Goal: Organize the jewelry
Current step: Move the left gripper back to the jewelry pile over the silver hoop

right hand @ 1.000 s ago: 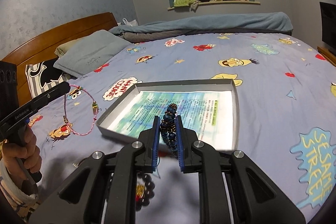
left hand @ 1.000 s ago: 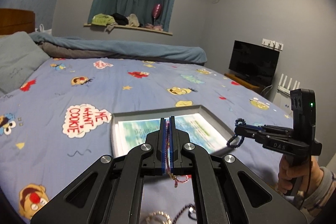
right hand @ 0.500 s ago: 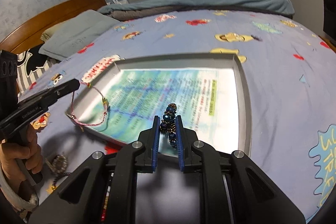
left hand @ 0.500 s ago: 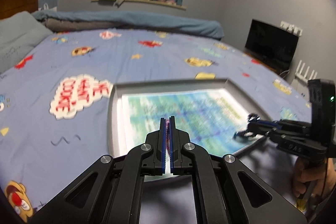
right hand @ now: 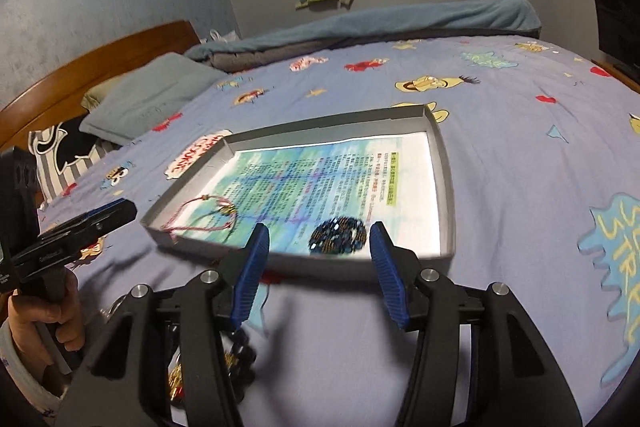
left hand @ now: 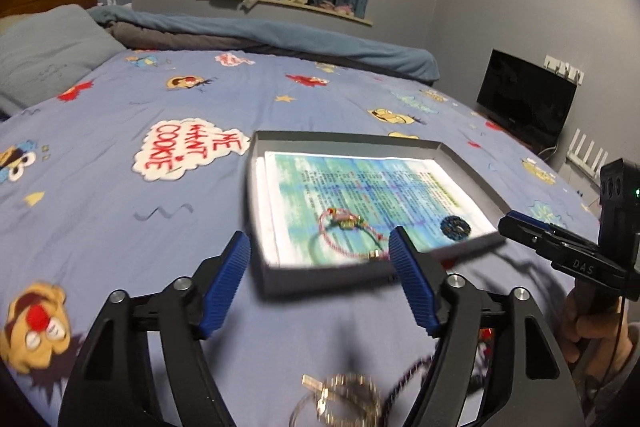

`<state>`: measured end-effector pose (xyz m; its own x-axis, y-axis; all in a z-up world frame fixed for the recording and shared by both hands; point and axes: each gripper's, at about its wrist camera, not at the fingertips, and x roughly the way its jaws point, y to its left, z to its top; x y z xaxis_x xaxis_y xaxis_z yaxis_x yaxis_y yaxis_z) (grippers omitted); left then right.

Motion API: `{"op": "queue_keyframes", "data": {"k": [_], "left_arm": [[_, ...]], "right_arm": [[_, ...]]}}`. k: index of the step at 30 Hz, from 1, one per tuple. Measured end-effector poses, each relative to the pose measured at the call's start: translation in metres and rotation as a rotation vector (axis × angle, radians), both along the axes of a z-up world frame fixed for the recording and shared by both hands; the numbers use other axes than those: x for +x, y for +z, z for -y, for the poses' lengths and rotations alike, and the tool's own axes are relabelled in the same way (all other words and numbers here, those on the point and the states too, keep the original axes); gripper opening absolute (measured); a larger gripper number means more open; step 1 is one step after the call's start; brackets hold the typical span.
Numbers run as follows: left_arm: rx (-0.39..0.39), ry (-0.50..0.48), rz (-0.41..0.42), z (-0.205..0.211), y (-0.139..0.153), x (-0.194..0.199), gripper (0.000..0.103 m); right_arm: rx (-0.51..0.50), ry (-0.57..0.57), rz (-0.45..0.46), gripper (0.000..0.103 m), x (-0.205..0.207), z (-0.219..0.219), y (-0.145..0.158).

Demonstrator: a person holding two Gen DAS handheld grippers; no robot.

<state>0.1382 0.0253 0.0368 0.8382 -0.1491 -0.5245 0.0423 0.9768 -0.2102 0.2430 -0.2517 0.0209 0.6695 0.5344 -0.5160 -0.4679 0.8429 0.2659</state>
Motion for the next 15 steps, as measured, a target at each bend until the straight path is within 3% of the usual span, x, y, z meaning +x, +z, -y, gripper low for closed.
{"op": "queue_keyframes", "data": {"k": [11, 15], "left_arm": [[-0.020, 0.014, -0.016, -0.005, -0.025, -0.056, 0.075], [-0.040, -0.007, -0.027, -0.003, -0.034, -0.070, 0.075]], "right_arm": [[-0.016, 0.000, 0.063, 0.055, -0.056, 0.004, -0.005], [-0.028, 0.009, 0.065, 0.060, -0.069, 0.001, -0.009]]}}
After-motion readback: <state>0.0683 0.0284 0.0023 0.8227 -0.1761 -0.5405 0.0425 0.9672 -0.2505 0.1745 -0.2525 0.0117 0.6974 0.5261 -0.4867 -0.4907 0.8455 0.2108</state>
